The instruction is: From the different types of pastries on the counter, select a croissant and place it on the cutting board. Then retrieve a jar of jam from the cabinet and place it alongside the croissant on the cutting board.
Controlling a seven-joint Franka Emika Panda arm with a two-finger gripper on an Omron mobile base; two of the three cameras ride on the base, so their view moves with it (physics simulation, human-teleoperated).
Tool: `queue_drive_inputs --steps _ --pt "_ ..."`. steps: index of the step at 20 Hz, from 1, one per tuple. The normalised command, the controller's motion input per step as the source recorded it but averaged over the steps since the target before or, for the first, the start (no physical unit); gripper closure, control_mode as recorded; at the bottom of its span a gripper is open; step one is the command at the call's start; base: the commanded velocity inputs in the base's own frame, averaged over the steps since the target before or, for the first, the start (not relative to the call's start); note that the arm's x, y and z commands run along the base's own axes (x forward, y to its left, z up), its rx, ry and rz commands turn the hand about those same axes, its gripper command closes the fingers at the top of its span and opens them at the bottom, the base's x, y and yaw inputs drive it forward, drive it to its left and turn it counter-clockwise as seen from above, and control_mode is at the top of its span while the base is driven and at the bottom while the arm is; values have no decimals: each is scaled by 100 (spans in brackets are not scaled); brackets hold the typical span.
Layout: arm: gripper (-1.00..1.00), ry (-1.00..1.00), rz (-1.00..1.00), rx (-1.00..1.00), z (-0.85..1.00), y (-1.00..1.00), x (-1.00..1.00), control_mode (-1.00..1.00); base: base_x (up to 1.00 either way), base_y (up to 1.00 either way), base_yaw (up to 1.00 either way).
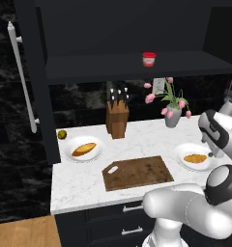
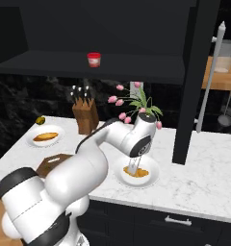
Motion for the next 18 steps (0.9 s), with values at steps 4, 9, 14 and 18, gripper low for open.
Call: queue_drive_inputs --steps 4,9,14,18 --pt "-100 0 1 0 -36 0 18 -100 0 0 0" --pt "-100 0 1 0 -29 0 23 -100 0 0 0" --pt "-100 0 3 0 -34 0 22 -100 0 0 0" --pt "-100 5 4 0 -29 -3 26 -100 0 0 0"
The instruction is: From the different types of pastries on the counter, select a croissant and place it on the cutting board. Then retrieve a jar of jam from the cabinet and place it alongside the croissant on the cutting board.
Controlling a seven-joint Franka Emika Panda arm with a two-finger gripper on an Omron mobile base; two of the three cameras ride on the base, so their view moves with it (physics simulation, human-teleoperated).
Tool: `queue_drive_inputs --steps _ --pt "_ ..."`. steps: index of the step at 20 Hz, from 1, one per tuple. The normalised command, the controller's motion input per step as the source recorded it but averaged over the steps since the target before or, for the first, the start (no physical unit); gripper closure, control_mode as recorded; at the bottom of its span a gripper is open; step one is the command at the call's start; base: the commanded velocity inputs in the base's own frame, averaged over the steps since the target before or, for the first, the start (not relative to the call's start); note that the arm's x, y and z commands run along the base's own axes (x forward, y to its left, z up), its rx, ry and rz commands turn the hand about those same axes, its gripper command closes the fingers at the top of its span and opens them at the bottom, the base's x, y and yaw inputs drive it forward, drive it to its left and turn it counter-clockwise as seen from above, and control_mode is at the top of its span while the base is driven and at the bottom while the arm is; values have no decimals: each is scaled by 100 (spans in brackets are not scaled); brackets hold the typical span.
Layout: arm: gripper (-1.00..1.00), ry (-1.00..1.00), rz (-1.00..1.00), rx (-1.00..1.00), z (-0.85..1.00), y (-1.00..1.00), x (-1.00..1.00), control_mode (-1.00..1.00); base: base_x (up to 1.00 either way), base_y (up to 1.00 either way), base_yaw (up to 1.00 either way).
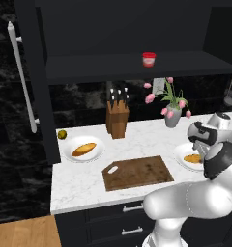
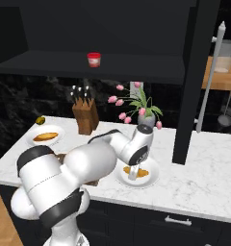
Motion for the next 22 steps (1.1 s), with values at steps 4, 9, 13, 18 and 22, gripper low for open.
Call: queue_drive_inputs --steps 4,9,13,18,22 --pt "-100 10 3 0 -28 -7 35 -100 0 0 0" --pt "100 14 0 2 -32 0 37 -100 0 0 0" --pt "100 8 -3 12 -20 -13 9 -100 0 0 0" --pt "100 6 -4 5 82 -14 10 -100 0 0 0" --pt "100 10 1 0 89 18 16 -100 0 0 0"
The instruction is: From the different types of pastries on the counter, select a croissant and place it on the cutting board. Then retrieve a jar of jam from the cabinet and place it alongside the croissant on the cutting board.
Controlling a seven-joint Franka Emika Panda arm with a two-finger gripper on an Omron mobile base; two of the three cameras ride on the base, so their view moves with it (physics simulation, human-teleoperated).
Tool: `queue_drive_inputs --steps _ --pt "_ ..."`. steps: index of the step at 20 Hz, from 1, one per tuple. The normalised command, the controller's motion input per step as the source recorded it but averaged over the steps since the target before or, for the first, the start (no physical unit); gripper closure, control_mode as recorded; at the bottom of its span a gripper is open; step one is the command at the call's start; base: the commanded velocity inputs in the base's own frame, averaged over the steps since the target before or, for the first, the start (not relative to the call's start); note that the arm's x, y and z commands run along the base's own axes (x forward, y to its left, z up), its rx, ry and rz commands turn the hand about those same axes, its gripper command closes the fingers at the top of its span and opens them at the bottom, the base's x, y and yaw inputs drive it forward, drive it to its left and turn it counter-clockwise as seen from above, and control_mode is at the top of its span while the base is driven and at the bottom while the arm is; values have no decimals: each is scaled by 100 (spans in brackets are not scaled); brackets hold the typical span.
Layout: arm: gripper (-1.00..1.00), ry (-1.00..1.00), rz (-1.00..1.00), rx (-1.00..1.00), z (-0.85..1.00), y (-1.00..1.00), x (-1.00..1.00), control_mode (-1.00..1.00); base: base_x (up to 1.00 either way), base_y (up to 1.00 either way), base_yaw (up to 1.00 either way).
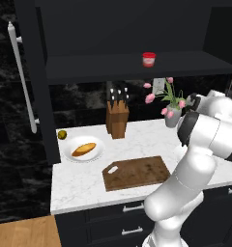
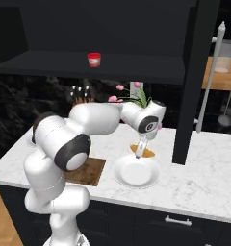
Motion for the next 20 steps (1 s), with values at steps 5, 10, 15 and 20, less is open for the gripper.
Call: queue_drive_inputs --steps 5,10,15,20 --pt "100 10 10 0 17 52 4 -100 0 0 0" --pt "100 0 18 0 -8 57 -6 -100 0 0 0" --pt "100 -3 21 0 -8 64 -40 -100 0 0 0" --pt "100 -13 12 0 -4 59 -58 -100 0 0 0"
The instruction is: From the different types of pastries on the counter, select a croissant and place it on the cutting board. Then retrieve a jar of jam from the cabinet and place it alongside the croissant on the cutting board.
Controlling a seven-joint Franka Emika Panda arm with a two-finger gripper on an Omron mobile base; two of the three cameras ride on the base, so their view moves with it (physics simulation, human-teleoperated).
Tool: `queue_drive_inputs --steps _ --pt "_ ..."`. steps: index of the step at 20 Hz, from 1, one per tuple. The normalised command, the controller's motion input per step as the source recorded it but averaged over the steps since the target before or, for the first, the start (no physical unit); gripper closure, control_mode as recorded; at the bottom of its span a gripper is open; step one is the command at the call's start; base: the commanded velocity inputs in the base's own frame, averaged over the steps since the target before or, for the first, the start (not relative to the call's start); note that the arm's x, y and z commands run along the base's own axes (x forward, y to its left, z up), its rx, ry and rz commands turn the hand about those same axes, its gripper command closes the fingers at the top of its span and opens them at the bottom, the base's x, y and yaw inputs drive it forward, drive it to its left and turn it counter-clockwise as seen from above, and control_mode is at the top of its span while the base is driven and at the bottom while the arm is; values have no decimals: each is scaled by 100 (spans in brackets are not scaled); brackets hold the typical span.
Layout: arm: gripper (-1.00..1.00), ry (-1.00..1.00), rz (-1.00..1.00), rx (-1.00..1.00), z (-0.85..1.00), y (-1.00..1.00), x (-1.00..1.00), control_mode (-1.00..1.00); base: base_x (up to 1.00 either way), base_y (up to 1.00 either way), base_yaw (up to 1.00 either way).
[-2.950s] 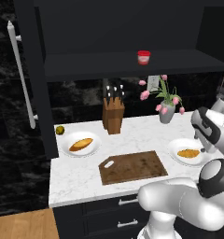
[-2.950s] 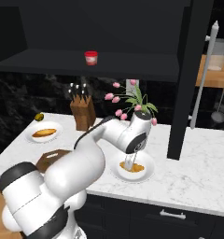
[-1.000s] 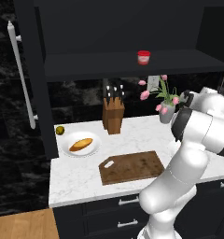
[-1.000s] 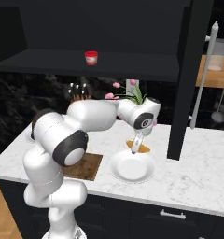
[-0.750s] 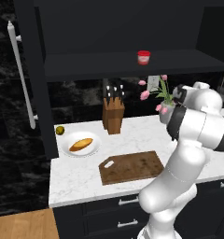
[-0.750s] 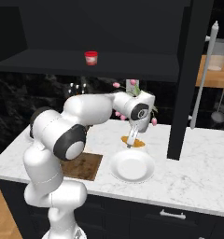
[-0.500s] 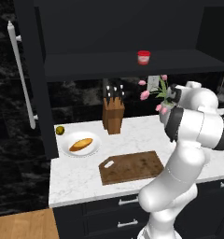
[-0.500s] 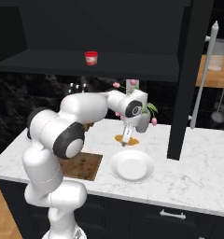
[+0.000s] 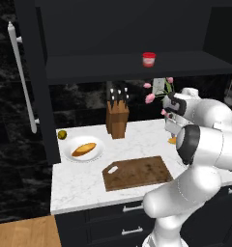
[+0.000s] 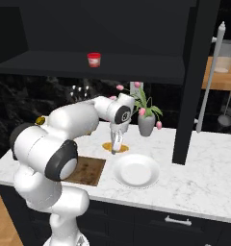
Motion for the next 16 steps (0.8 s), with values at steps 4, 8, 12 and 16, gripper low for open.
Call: queue_drive_inputs --steps 4,8,12,16 --pt "100 -10 9 0 -17 44 -18 -100 0 0 0" --pt "100 -7 4 0 -17 38 5 -100 0 0 0" --pt "100 -2 4 -2 -42 44 16 -100 0 0 0" --pt "100 -3 6 -2 -37 37 4 -100 0 0 0"
